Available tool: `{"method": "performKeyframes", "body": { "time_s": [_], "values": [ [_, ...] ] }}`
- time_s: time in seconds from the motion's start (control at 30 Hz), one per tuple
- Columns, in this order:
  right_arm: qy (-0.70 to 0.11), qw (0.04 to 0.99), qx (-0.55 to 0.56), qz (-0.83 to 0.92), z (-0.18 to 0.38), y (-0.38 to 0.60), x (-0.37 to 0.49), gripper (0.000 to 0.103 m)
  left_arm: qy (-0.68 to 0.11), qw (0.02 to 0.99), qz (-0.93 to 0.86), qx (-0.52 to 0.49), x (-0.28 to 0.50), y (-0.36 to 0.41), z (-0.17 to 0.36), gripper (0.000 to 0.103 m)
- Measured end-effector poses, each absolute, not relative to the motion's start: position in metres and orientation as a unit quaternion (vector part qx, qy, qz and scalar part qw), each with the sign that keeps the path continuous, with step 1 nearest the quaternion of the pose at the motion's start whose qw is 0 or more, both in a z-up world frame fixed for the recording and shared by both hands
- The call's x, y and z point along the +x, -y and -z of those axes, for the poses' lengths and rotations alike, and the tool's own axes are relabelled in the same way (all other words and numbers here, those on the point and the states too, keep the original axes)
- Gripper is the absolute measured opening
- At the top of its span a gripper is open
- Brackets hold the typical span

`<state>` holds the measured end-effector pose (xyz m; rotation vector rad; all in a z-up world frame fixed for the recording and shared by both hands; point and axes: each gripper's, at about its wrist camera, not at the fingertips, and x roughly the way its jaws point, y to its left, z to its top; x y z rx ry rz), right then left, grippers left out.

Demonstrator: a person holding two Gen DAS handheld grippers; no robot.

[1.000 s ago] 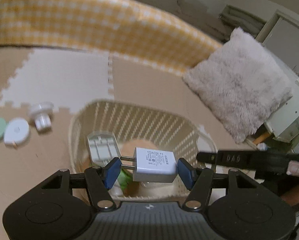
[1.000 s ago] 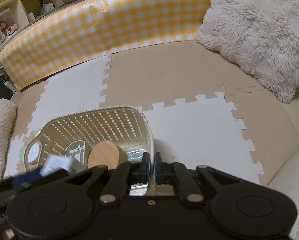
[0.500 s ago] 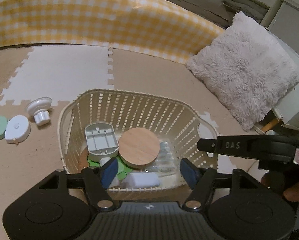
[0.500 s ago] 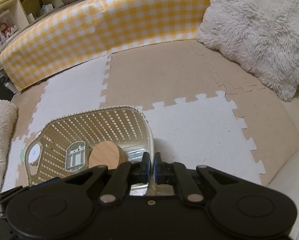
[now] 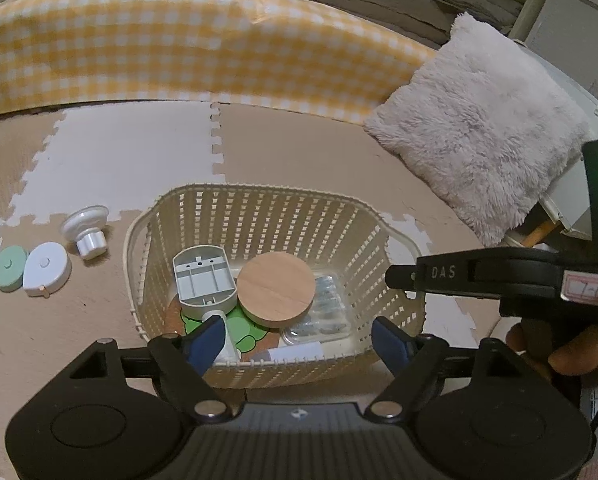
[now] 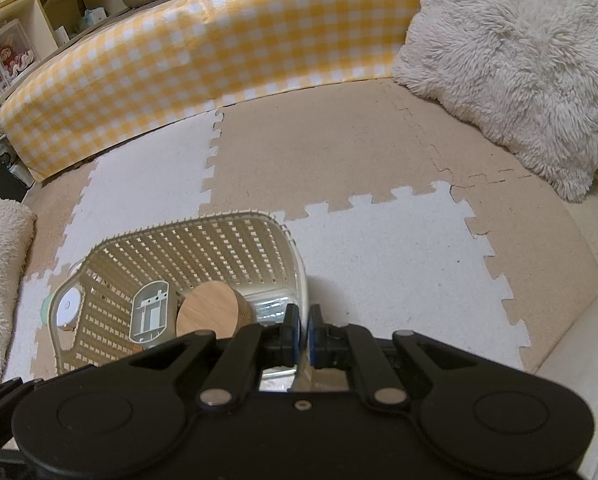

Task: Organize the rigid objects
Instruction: 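Carry the charger into the basket and open the left tool, then withdraw the left tool and move it to the white tape measure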

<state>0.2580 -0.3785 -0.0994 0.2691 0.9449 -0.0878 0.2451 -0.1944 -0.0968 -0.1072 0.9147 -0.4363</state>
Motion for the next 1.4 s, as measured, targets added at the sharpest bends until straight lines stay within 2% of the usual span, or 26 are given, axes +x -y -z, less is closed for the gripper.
{"method": "performKeyframes", "body": {
  "time_s": [0.1, 0.8, 1.13, 1.4],
  "values": [
    [-0.453, 0.881, 0.129, 0.042, 0.099, 0.379, 0.258, 0.005, -0.436, 0.874, 0.21, -0.05, 0.243, 0.193, 0.094, 0.087],
    [-0.454, 0.881, 0.126, 0.041, 0.1, 0.378, 0.258, 0.005, -0.363, 0.912, 0.187, -0.039, 0.234, 0.15, 0.04, 0.103],
    [-0.454, 0.881, 0.126, 0.041, 0.1, 0.378, 0.258, 0.005, -0.361, 0.923, 0.118, -0.065, 0.273, 0.088, 0.033, 0.103],
    [-0.453, 0.882, 0.119, 0.041, 0.1, 0.376, 0.258, 0.005, -0.392, 0.914, 0.063, -0.083, 0.306, 0.036, 0.053, 0.103]
  ]
}}
